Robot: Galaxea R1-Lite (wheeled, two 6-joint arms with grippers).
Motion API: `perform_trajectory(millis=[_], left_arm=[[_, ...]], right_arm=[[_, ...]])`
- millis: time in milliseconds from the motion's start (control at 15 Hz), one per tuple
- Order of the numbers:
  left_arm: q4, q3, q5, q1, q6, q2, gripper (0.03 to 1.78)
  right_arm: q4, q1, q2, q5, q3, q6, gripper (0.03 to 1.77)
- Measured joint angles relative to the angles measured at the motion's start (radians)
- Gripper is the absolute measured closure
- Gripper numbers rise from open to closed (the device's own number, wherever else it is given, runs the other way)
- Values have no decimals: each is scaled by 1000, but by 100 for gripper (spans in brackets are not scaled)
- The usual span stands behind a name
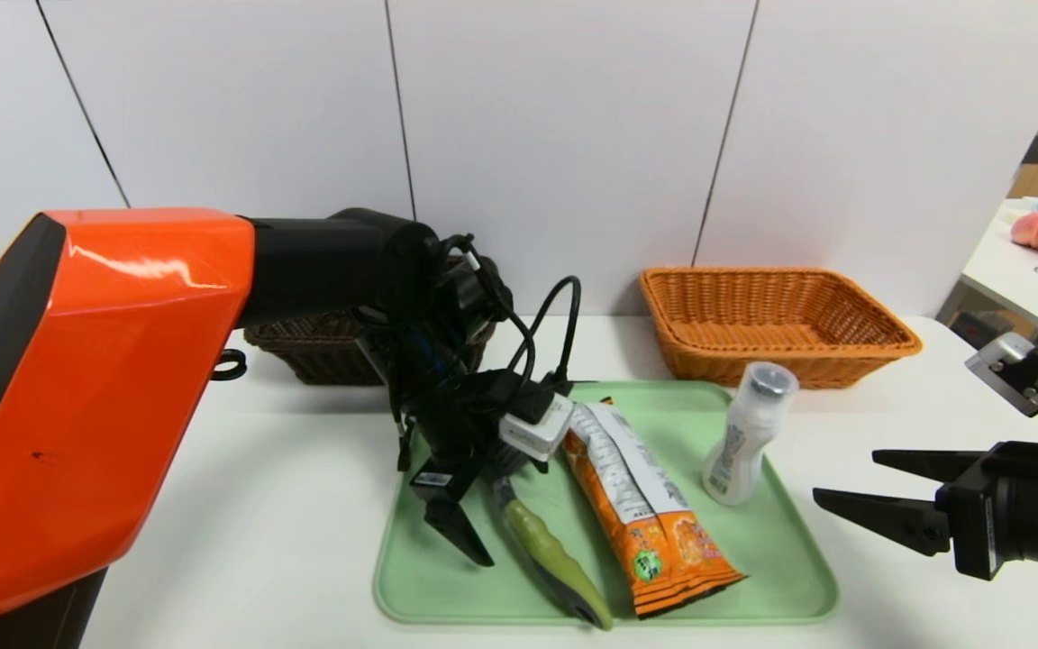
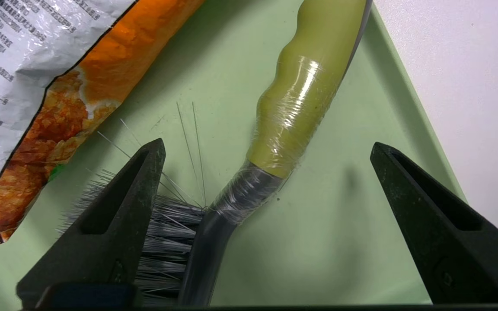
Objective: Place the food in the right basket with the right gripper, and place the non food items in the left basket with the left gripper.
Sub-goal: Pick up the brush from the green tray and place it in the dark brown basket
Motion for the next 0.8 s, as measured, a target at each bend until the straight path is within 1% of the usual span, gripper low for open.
perform_trajectory(millis=[267,467,533,800], left_arm=[[4,0,97,-34,2,-18,12],[7,0,139,-62,-1,-23,12],[7,0,149,-68,-4,-24,12],[4,0,150,-90,-39,-25,12]], right_arm=[[0,0,0,1,0,0,10],[0,0,0,0,0,0,10],[0,0,0,0,1,0,10],[0,0,4,0,1,1,10]])
